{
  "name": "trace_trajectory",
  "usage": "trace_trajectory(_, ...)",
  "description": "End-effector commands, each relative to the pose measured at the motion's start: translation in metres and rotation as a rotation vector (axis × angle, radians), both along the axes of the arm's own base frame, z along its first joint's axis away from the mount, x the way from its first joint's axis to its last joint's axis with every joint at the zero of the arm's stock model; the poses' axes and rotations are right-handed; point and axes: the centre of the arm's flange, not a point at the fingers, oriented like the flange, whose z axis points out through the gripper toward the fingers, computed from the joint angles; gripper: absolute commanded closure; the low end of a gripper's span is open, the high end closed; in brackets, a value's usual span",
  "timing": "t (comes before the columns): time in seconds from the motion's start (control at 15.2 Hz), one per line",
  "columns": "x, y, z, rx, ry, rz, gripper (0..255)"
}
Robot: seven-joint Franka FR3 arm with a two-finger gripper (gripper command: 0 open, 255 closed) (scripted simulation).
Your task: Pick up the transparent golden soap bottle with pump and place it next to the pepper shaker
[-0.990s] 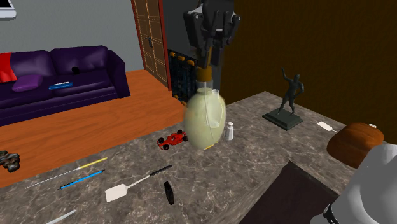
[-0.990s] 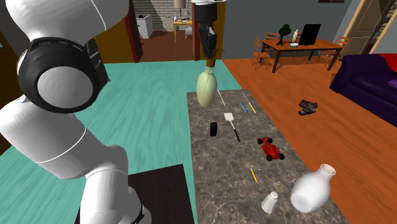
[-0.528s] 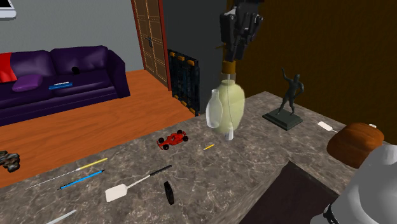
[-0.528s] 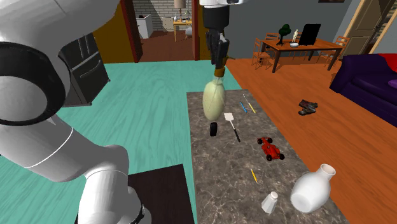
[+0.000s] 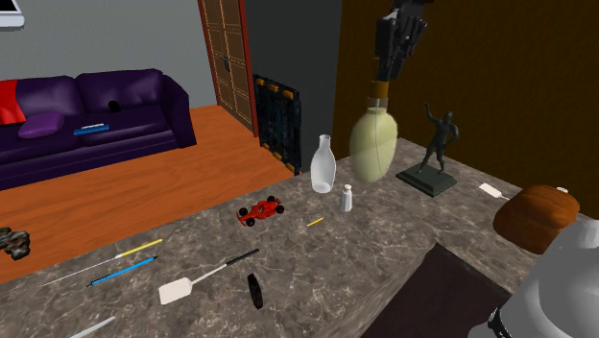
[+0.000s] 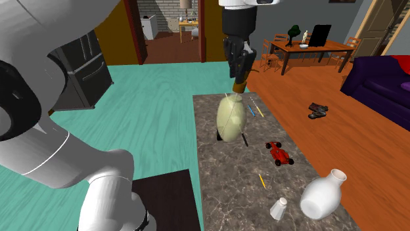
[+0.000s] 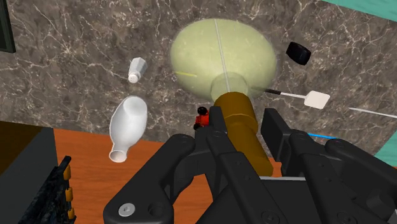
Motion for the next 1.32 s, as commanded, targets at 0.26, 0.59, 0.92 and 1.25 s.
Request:
trace_trajectory(0.26, 0.003, -0.078, 0.001, 0.000, -0.001, 0.002, 255)
trace_trajectory(0.59, 0.005, -0.144, 0.002, 0.000, -0.001, 0.002, 255)
trace_trajectory(0.92, 0.007, -0.210, 0.002, 0.000, -0.001, 0.002, 255)
trace_trajectory(1.25, 0.008, -0.259, -0.003, 0.000, -0.001, 0.002, 255)
